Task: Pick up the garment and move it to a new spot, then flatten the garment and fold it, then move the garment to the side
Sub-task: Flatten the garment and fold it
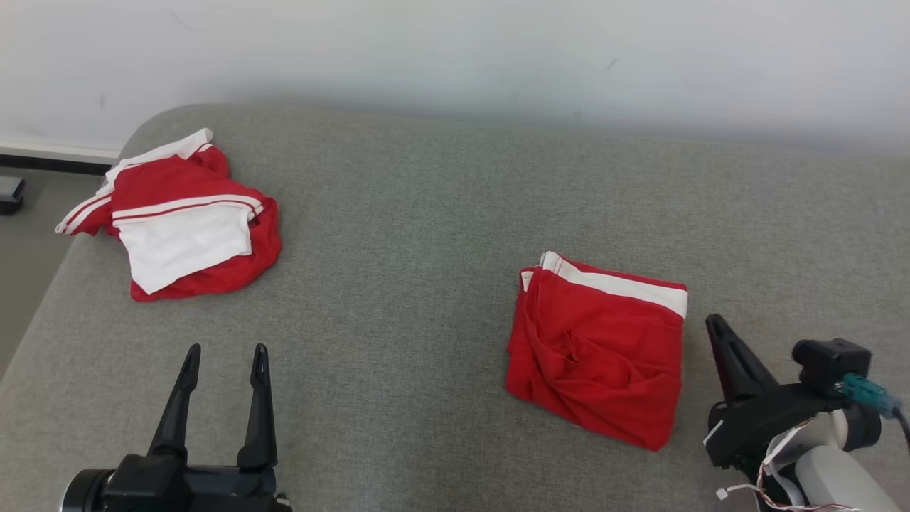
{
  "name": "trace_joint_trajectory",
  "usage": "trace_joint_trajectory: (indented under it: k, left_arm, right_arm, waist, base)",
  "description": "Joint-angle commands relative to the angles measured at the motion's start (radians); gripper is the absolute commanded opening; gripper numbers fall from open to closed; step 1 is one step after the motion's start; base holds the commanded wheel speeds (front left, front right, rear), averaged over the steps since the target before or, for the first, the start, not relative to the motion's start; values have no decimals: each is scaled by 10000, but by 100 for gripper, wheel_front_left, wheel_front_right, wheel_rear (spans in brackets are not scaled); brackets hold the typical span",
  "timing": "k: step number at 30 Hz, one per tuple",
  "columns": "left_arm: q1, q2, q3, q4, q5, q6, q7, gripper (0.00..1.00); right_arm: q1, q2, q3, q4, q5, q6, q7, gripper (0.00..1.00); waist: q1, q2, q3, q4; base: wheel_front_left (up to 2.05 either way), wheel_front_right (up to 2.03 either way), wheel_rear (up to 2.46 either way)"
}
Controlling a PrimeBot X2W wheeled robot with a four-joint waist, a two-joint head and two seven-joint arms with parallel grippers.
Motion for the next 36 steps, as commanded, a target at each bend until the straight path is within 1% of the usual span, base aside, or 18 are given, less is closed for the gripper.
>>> trace_joint_trajectory:
  k: [1, 8, 11, 15, 19, 26, 30, 36]
  left_arm:
    - [-98, -15, -18, 30, 62, 0, -33, 100]
    - [-171, -17, -77, 84, 86, -46, -33, 100]
    - [-164, -17, -85, 121, 87, -58, -33, 100]
    - [-201, -15, -73, 151, 70, -73, -33, 100]
    - [-243, -15, -37, 170, 50, -84, -33, 100]
    - [-223, -14, -39, 172, 28, -63, -33, 100]
    - [-241, -15, -66, 133, 10, -66, -33, 100]
    - [-236, -15, -64, 59, -16, -70, -33, 100]
  right_arm:
    - [-151, -116, 251, 240, -80, -23, -142, 0]
    - [-645, -235, 1684, 1577, -20, -23, -446, 0]
    - [-803, -119, 2306, 2042, 247, -23, -580, 0]
    - [-998, 15, 3074, 2306, 594, -23, -785, 0]
    - [-1126, 76, 3838, 2306, 939, -23, -962, 0]
    - [-1321, 359, 4720, 2090, 1439, -23, -1113, 0]
    - [-1348, 506, 4942, 1821, 1526, -23, -1115, 0]
    - [-1102, 732, 5174, 1139, 1310, -23, -1107, 0]
  waist:
    - [-1, 0, 55, 106]
    - [-1, 0, 136, 390]
    - [-1, 0, 135, 481]
    - [-1, 0, 155, 583]
    - [-1, 0, 153, 641]
    - [-1, 0, 121, 707]
    - [-1, 0, 131, 769]
    - [-1, 0, 204, 898]
  base:
    - [0, 0, 0]
    - [0, 0, 0]
    - [0, 0, 0]
    - [0, 0, 0]
    - [0, 0, 0]
    - [0, 0, 0]
    - [0, 0, 0]
    - [0, 0, 0]
